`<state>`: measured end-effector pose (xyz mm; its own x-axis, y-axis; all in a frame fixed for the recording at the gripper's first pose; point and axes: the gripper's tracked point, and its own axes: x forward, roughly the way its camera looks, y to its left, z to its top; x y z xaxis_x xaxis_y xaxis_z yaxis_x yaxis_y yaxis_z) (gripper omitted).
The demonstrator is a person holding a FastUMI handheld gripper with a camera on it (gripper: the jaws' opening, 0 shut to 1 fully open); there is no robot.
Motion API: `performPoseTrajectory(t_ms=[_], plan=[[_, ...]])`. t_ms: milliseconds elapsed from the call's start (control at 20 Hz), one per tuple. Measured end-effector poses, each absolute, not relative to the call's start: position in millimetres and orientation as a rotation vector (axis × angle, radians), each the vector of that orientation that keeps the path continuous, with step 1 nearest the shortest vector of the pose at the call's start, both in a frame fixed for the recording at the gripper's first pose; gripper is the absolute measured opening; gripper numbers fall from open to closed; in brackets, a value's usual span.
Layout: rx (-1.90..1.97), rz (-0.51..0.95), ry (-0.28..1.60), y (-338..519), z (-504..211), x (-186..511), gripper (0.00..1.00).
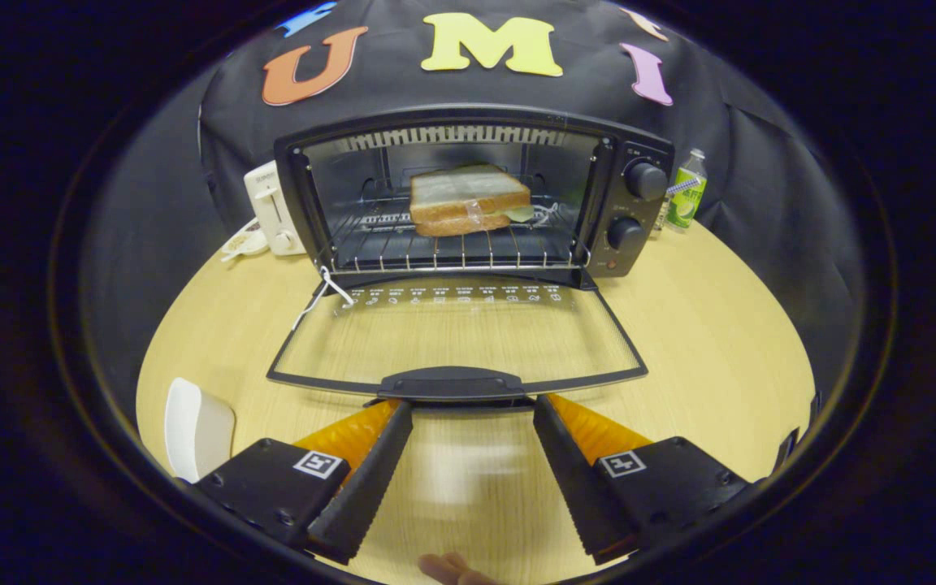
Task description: Open the toaster oven, put the food inside, and close the toaster oven door.
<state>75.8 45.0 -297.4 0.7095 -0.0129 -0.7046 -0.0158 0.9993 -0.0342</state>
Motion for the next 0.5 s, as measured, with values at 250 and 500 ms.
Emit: performPoseTrajectory(t_ms=[250,500], plan=[[-0.039,0.004,0.754,45,-290,76,0.99],[-0.017,-0.009,0.717,47,-281,75,0.99]])
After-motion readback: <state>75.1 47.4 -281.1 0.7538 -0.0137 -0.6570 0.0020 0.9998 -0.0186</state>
